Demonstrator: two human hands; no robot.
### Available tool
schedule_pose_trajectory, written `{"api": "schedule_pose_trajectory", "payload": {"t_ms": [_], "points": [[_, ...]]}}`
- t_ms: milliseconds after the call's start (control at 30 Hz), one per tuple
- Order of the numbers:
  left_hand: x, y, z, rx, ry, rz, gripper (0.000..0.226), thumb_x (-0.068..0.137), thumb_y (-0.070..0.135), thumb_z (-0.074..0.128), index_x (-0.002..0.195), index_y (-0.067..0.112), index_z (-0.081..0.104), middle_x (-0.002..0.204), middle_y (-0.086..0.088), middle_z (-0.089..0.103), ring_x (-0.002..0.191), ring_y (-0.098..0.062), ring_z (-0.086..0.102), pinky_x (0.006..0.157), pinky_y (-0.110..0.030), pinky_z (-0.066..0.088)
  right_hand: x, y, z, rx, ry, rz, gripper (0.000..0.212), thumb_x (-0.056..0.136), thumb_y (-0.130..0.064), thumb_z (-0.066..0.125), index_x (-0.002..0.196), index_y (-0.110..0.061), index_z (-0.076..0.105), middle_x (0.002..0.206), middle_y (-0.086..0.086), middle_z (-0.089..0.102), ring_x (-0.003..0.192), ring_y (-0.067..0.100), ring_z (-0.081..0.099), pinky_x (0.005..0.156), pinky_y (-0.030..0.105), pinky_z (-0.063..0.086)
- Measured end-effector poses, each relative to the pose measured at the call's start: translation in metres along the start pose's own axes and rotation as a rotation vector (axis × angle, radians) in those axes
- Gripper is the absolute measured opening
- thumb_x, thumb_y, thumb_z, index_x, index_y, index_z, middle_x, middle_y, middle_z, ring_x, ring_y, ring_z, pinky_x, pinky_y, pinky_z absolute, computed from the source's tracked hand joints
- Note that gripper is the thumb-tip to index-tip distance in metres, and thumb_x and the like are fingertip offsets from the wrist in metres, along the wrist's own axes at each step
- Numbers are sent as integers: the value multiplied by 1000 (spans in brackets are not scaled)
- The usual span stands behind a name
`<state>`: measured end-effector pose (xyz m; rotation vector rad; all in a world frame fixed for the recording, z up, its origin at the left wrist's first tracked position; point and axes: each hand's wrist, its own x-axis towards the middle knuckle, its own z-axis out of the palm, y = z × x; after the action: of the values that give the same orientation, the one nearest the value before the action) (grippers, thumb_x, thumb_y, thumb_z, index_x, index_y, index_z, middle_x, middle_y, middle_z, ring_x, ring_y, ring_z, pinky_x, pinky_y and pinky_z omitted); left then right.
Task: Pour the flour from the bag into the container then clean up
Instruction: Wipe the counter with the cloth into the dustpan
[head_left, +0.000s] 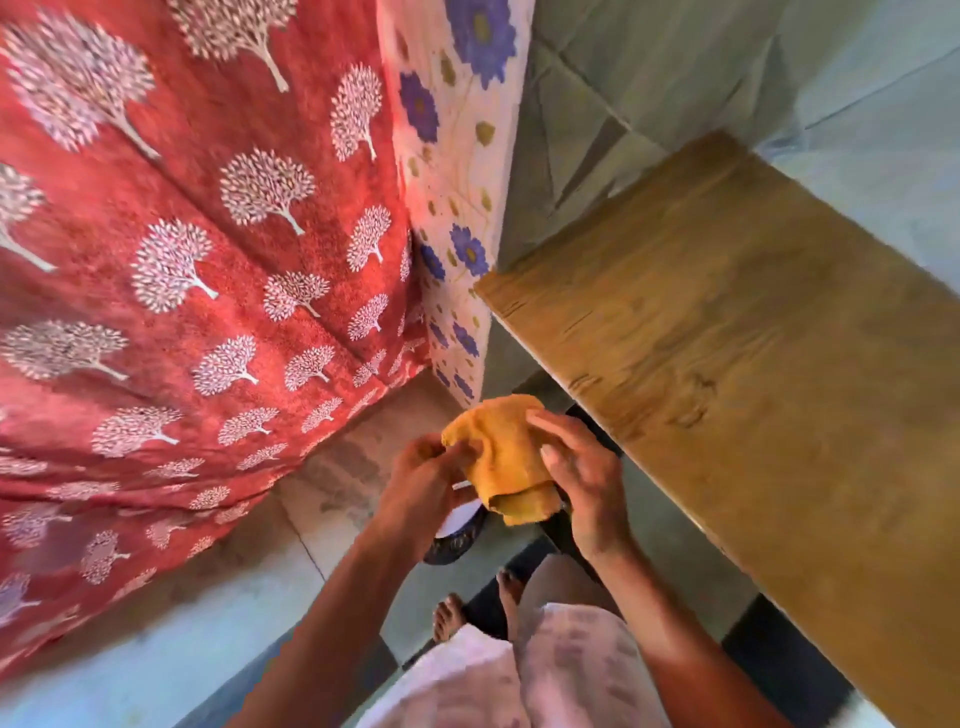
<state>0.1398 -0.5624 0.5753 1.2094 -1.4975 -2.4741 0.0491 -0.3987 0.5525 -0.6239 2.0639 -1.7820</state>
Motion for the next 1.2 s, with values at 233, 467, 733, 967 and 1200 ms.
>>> {"api": "schedule_pose_trajectory", "payload": {"t_ms": [233, 467, 733, 967, 1200], "points": [[20, 35, 63, -25, -210, 0, 15, 95, -2, 59, 81, -2, 56, 62, -6, 55, 50, -13, 56, 48, -24, 50, 37, -9, -71, 241, 270, 393, 43, 81, -54, 66, 114, -27, 73, 113, -6, 74, 111, 14, 66, 89, 39, 52], [78, 60, 127, 41, -279, -46, 40, 84, 20, 78, 116, 2, 62, 102, -22, 53, 89, -33, 57, 83, -46, 54, 84, -6, -141, 346, 218, 493, 8, 88, -9, 71, 92, -11, 77, 91, 14, 75, 88, 28, 68, 74, 41, 53], [144, 51, 203, 328, 0, 8, 8, 95, 18, 68, 96, 10, 67, 85, -10, 67, 73, -24, 68, 72, -42, 60, 176, 25, -206, -70, 286, 331, 22, 78, -10, 81, 95, -22, 73, 88, -7, 73, 77, 1, 66, 69, 18, 52], [180, 21, 226, 811, 374, 204, 19, 89, 19, 70, 103, 15, 57, 97, -12, 67, 80, -29, 66, 69, -42, 56, 219, 59, -214, -730, 231, 309, 41, 76, -20, 73, 116, -16, 69, 109, 7, 71, 103, 27, 65, 87, 34, 51], [169, 14, 236, 1461, 217, 792, 45, 84, 30, 65, 127, 16, 58, 127, -1, 54, 108, -24, 54, 86, -38, 50, 200, 77, -207, -851, 27, -111, 27, 82, -22, 74, 108, -15, 70, 119, 1, 59, 107, 23, 58, 90, 42, 53]]}}
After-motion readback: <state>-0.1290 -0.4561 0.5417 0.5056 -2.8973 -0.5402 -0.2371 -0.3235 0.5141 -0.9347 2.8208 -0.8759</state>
